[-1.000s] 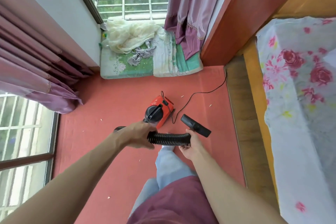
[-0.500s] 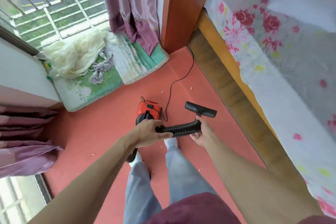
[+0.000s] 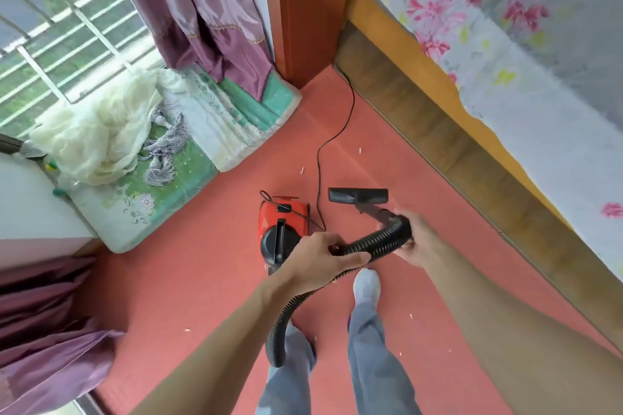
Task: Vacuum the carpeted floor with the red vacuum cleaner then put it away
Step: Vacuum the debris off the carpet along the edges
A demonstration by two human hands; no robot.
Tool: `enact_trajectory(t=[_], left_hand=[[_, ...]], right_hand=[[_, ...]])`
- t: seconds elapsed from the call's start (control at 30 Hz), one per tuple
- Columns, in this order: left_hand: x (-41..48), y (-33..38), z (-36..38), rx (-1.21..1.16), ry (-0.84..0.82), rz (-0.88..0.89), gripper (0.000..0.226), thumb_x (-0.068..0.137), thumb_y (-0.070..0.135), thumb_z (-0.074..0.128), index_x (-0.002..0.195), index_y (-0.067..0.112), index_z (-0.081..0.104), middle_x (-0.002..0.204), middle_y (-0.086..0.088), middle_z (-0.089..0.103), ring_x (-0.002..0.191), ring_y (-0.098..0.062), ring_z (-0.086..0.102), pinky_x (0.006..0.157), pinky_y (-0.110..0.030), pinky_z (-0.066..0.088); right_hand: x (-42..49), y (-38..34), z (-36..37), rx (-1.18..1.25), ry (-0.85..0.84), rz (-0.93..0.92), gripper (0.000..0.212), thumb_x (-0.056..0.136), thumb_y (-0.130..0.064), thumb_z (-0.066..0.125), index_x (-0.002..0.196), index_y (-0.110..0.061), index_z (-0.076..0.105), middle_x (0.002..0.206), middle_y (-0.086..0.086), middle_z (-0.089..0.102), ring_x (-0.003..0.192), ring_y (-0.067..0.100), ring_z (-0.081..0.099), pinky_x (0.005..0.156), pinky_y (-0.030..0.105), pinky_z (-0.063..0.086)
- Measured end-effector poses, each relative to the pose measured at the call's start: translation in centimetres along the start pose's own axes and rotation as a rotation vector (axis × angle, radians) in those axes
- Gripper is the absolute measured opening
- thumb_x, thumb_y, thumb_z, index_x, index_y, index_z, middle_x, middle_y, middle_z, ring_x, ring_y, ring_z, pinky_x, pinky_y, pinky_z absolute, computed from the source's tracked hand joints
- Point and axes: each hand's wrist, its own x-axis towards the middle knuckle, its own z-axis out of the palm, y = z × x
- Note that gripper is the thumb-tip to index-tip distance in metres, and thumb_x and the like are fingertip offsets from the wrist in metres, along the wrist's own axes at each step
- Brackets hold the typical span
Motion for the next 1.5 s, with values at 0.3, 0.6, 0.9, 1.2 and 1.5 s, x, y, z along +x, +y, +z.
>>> enact_trajectory(t=[0.3,0.6,0.9,1.2,1.5], left_hand=[[8.1,-3.8,6.7,-0.189,0.013,-0.101,0.039,0.081,0.057,0.071,0.094,0.02,0.07,0.081,0.003,0.066,0.072,-0.01,0.059,0.067,-0.026,0.046],[12.0,-6.1,10.2,-0.331,-0.107,-0.193,0.065,0.057,0.074,0.063,0.095,0.022,0.072,0.091,0.001,0.076,0.088,-0.017,0.071,0.087,-0.037,0.055],[12.9,-5.7,9.7,-0.62,-0.064,-0.262,0.052,0.07,0.06,0.069,0.093,0.014,0.073,0.081,0.005,0.069,0.073,-0.008,0.064,0.081,-0.029,0.052],[10.3,-4.6,9.0,-0.63,-0.295,-0.222,0.035,0.083,0.053,0.07,0.088,0.018,0.07,0.087,0.003,0.076,0.087,-0.011,0.074,0.069,-0.026,0.058],[10.6,-4.6,10.8,-0.635,-0.115,-0.268,0.065,0.07,0.064,0.067,0.104,0.009,0.073,0.091,-0.006,0.071,0.084,-0.017,0.069,0.094,-0.042,0.055]], right_hand=[[10.5,-2.4,0.0,-0.03,-0.005,-0.123,0.03,0.087,-0.019,0.071,0.108,0.0,0.062,0.084,0.018,0.071,0.066,0.024,0.07,0.059,0.029,0.059],[16.2,-1.9,0.3,-0.116,-0.016,-0.132,0.03,0.087,-0.02,0.069,0.107,0.001,0.063,0.08,0.015,0.074,0.061,0.025,0.071,0.058,0.027,0.055],[17.1,-3.7,4.0,-0.297,0.02,-0.216,0.045,0.082,-0.021,0.076,0.113,0.005,0.058,0.09,0.023,0.073,0.059,0.029,0.067,0.054,0.033,0.06],[13.5,-2.5,1.7,-0.359,0.024,-0.143,0.033,0.081,-0.015,0.072,0.104,0.006,0.061,0.092,0.028,0.072,0.061,0.031,0.068,0.053,0.032,0.057],[14.4,-2.7,2.7,-0.217,-0.044,-0.111,0.044,0.085,-0.012,0.073,0.118,0.0,0.047,0.101,0.028,0.07,0.06,0.03,0.068,0.047,0.03,0.055]])
